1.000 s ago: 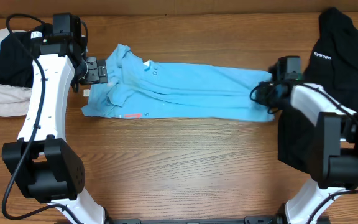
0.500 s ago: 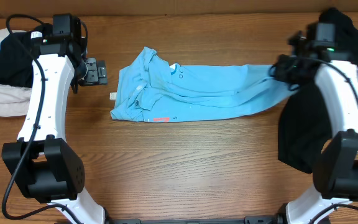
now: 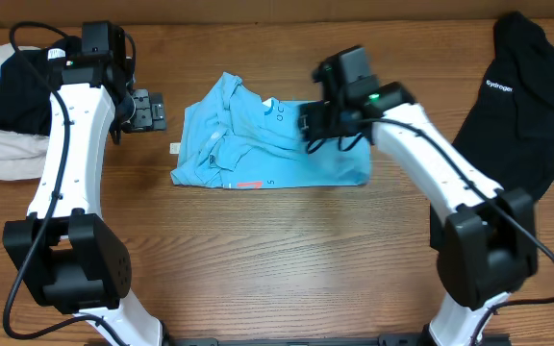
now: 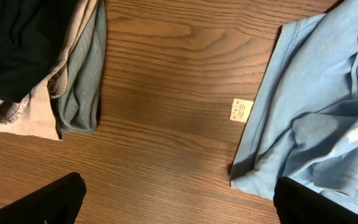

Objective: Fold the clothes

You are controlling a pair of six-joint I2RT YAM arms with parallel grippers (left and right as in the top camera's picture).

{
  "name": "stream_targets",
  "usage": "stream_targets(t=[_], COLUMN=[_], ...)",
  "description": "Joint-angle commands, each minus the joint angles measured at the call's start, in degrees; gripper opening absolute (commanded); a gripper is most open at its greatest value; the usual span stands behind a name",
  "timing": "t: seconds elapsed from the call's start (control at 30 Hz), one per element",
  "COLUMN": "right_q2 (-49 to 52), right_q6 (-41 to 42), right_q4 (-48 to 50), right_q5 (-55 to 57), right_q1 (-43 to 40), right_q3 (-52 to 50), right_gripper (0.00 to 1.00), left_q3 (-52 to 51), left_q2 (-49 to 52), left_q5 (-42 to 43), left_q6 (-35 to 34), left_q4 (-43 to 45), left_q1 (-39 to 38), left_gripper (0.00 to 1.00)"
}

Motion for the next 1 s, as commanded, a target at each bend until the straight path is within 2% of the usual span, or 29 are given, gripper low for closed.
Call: stream_targets(t=[0.0, 0.17, 0.27, 0.43, 0.6, 0.67, 0.83, 0.97], right_q2=[-0.2, -2.2, -2.7, -2.0, 2.7, 5.3, 10.5, 12.4], right_q6=[2.6, 3.9, 3.9, 3.8, 6.7, 8.1, 8.0, 8.0], right_q4=[0.4, -3.8, -7.2, -6.6, -2.7, -0.6, 3.2, 4.8], right_q5=[0.4, -0.6, -0.6, -0.6, -0.6, -0.6, -0.5, -0.5], right_q1=[0.6, -1.4, -4.1, -6.8, -6.9, -6.9, -6.9, -6.9], right_q3=[1.6, 5.6, 7.6, 5.0, 1.9, 1.5, 1.5, 1.5], right_gripper=[1.00, 1.00, 1.00, 1.00, 0.85, 0.82, 0.65, 0.61], left_q3=[1.2, 0.7, -0.8, -3.9, -4.3, -4.3, -4.3, -4.3], left_q2=[0.0, 0.2, 0.7, 2.0, 3.3, 3.5, 3.5, 3.5], left_q5=[0.1, 5.4, 10.4, 12.0, 11.9, 11.8, 11.0, 10.8], left_q6=[1.5, 2.4, 5.7, 7.1, 7.1, 7.1, 7.1, 7.1], left_q4=[0.0, 0.4, 2.3, 4.5, 4.7, 4.8, 5.7, 6.0], left_q1=[0.3, 0.3, 0.3, 0.3, 0.3, 0.3, 0.3, 0.3], left_gripper=[1.00, 1.00, 1.00, 1.00, 1.00, 1.00, 1.00, 1.00])
